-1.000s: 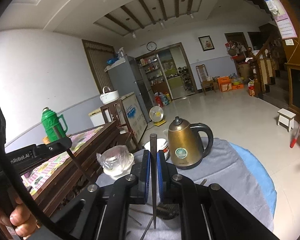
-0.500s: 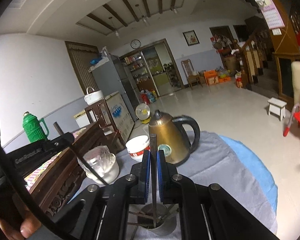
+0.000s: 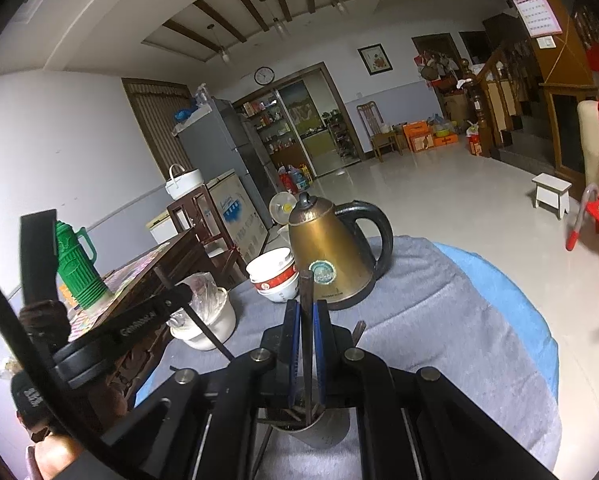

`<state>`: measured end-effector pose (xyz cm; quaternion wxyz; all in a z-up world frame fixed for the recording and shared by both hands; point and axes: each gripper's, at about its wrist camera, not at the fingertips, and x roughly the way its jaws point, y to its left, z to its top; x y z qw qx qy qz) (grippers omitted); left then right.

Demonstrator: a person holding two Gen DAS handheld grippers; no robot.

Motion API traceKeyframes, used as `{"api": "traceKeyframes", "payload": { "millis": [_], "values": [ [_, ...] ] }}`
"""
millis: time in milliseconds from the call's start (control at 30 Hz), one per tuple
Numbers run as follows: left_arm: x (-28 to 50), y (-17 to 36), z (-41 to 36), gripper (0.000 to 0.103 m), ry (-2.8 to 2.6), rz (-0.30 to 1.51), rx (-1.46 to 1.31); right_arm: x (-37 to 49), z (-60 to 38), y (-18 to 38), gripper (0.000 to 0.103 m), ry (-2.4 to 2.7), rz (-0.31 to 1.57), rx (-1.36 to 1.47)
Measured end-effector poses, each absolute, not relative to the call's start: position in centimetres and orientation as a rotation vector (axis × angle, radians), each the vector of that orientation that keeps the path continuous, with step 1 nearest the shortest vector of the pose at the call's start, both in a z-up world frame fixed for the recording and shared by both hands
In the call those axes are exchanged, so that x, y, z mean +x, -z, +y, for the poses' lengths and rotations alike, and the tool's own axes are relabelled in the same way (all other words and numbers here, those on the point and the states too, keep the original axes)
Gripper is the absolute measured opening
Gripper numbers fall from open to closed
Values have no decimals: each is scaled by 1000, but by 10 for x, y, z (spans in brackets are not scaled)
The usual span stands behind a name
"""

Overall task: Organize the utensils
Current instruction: 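Lower the chopsticks into the holder cup and open both tools, then move both open tools back down to the loose chopsticks on the cloth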

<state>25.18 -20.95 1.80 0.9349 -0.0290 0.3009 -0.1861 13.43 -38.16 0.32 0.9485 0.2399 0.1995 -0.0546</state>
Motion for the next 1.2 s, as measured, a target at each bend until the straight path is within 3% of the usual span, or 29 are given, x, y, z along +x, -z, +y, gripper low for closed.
{"api": "traceKeyframes", "payload": {
  "millis": [267,333,400,600,700,800,867,1133,1200],
  "values": [
    [242,-16,-203,7,419,651,-29,136,-378,9,8,96,451,512],
    [237,-19,-200,14,433,648,-15,136,-380,11,9,92,460,529],
    [230,-23,-195,31,440,638,-7,135,-382,13,10,87,466,541],
    [203,-41,-173,56,450,575,29,130,-387,14,10,52,487,601],
    [189,-49,-158,68,432,543,52,122,-390,14,15,43,466,625],
    [179,-52,-140,75,391,519,82,108,-394,13,34,41,427,648],
    [173,-49,-124,80,366,514,101,97,-395,12,68,40,395,662],
    [176,4,-49,81,210,641,123,72,-376,18,65,20,416,573],
    [179,22,-33,81,186,689,115,70,-364,27,56,8,449,538]
  ]
}}
